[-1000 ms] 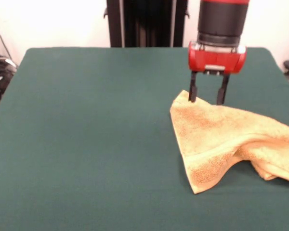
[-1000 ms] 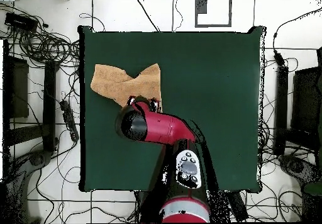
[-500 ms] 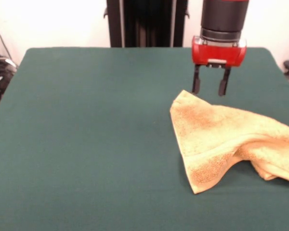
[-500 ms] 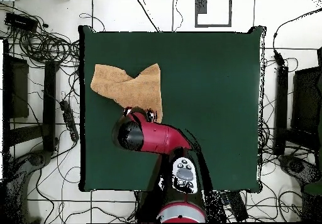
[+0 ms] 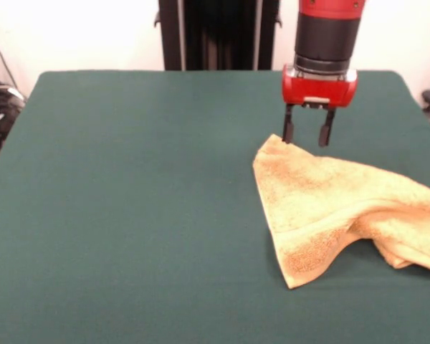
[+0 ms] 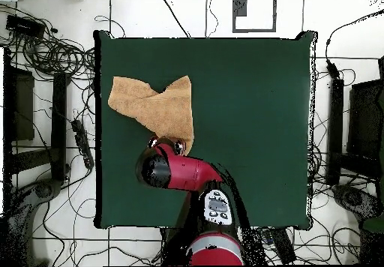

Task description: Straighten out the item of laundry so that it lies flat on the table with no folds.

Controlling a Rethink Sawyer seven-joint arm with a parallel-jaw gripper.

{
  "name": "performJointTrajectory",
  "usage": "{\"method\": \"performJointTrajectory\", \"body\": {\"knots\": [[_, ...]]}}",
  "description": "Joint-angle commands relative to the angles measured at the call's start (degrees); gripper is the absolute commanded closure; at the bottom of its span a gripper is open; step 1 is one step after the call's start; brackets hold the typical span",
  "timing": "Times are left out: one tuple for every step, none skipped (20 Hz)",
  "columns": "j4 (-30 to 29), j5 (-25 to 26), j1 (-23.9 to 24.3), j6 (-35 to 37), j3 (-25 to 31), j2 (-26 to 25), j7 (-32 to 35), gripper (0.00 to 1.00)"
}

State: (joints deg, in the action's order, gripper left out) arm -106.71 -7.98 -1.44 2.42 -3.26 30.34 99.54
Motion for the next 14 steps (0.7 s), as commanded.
{"method": "performJointTrajectory", "body": {"knots": [[-3.3, -2.3, 0.0, -4.5, 9.5, -5.5, 14.9, 0.00], [-3.2, -2.4, -0.2, -5.2, 9.2, -5.8, 15.1, 0.00], [-3.0, -2.4, -0.1, -5.3, 9.2, -5.9, 15.0, 0.00], [-2.8, -2.4, 0.0, -5.5, 9.2, -6.0, 14.9, 0.00], [-2.5, -2.2, 0.3, -5.5, 9.3, -6.2, 14.5, 0.00], [-1.9, -1.9, 0.8, -5.5, 9.5, -6.5, 13.9, 0.00], [-1.5, -1.8, 1.2, -5.5, 9.8, -6.9, 13.6, 0.00], [-1.0, -1.6, 1.7, -5.7, 10.1, -7.3, 13.3, 0.00], [-0.5, -1.6, 1.8, -6.2, 10.1, -7.7, 13.2, 0.00], [-0.2, -1.5, 1.9, -6.4, 10.2, -8.0, 13.1, 0.00], [0.1, -1.5, 2.0, -6.8, 10.2, -8.3, 13.1, 0.00], [0.4, -1.6, 2.1, -7.2, 10.2, -8.5, 13.1, 0.00], [0.7, -1.6, 2.0, -7.8, 9.9, -8.7, 13.1, 0.00], [0.8, -1.5, 1.9, -8.5, 9.7, -8.9, 13.2, 0.00]]}}
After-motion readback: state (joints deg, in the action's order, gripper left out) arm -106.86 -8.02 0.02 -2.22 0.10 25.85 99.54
